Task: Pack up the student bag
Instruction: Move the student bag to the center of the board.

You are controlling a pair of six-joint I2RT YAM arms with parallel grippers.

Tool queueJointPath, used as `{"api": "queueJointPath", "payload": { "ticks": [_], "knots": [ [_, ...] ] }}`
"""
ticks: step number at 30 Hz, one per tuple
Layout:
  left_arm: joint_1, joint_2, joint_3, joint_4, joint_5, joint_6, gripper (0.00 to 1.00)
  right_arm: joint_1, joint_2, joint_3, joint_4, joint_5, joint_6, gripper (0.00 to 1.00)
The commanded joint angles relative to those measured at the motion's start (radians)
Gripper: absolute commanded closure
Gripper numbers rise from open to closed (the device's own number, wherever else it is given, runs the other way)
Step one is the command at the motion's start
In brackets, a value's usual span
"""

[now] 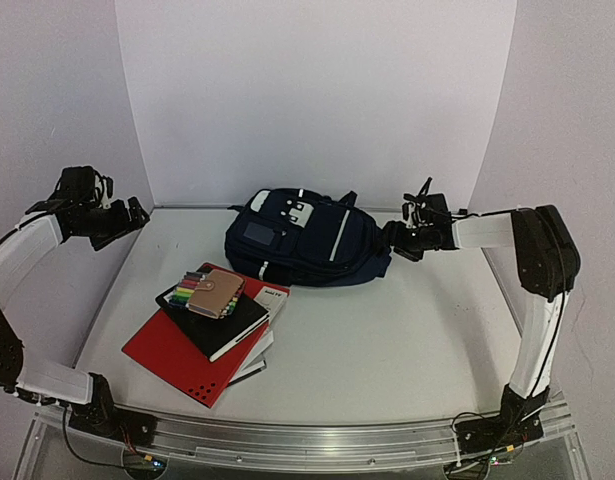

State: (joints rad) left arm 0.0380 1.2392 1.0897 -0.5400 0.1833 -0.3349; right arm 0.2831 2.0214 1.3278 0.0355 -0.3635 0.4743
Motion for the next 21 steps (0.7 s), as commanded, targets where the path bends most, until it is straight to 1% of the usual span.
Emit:
{"api": "queueJointPath", "payload": {
  "ticks": [1, 2, 4, 6, 10, 11, 15, 21],
  "knots": [
    [-0.003, -0.01, 0.021, 0.018, 0.008, 0.026, 0.0, 0.005, 0.055, 0.057, 0.01, -0.047, 0.041, 0.45],
    [-0.002, -0.007, 0.02, 0.018, 0.01, 0.026, 0.0, 0.005, 0.058, 0.053, 0.013, -0.048, 0.048, 0.58],
    [-0.003, 0.0, 0.023, 0.013, 0.015, 0.026, 0.0, 0.005, 0.049, 0.036, 0.023, -0.046, 0.057, 0.75],
    [-0.003, 0.005, 0.027, 0.01, 0.022, 0.026, 0.0, 0.005, 0.027, 0.008, 0.033, -0.036, 0.06, 0.85],
    [-0.003, 0.006, 0.027, 0.011, 0.034, 0.024, 0.0, 0.004, -0.007, -0.053, 0.037, -0.028, 0.063, 0.98],
    [-0.003, 0.004, 0.026, 0.01, 0.036, 0.025, 0.0, 0.004, -0.013, -0.072, 0.037, -0.029, 0.066, 1.0],
    [-0.003, -0.003, 0.022, 0.012, 0.036, 0.025, 0.0, 0.004, -0.065, -0.175, 0.042, -0.008, 0.101, 1.0],
    [-0.004, -0.003, 0.014, 0.017, 0.042, 0.023, 0.0, 0.018, -0.251, -0.446, 0.078, 0.057, 0.229, 1.0]
  ]
}}
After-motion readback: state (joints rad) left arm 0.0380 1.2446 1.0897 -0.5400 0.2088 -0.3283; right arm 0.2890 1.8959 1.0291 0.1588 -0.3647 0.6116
